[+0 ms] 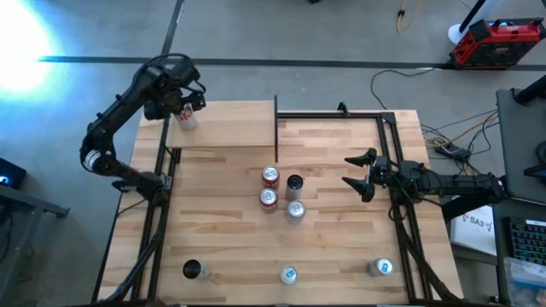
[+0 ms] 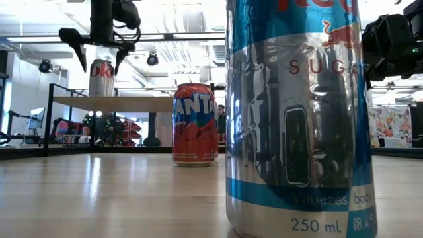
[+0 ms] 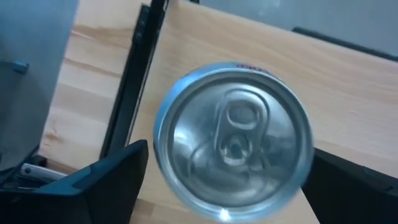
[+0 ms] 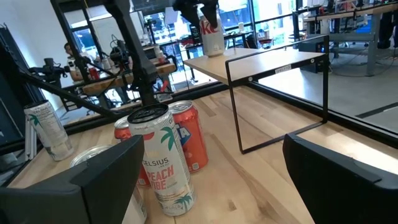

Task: Place canned beverage on shelf
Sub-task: Put the left red-silver soda can on the shelf, then put the top red soda can on the shelf

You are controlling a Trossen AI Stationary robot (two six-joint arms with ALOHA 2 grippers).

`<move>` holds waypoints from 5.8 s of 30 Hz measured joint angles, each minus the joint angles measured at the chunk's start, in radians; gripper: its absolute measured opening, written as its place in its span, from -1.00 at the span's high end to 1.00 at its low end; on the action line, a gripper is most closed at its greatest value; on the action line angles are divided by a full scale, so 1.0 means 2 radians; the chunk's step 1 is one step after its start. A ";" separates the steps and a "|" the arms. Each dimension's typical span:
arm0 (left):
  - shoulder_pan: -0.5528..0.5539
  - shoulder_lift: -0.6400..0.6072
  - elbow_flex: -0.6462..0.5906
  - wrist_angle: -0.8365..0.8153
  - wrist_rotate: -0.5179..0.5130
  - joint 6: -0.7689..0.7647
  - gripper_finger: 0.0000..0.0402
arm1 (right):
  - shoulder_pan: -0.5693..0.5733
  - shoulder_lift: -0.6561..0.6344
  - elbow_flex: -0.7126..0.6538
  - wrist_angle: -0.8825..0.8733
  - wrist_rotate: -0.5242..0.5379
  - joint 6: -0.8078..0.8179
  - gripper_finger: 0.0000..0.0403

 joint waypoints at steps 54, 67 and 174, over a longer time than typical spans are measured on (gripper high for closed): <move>-0.142 -0.099 -0.243 0.251 -0.289 -0.043 -0.46 | 0.000 0.000 0.000 0.000 0.000 0.000 -0.83; -0.127 -0.099 -0.243 0.281 -0.301 -0.012 -0.46 | 0.000 0.000 0.000 0.000 0.000 0.000 -0.83; -0.440 0.041 -0.032 0.127 -0.049 -0.197 -0.98 | 0.000 0.000 0.000 0.000 0.000 0.000 -0.83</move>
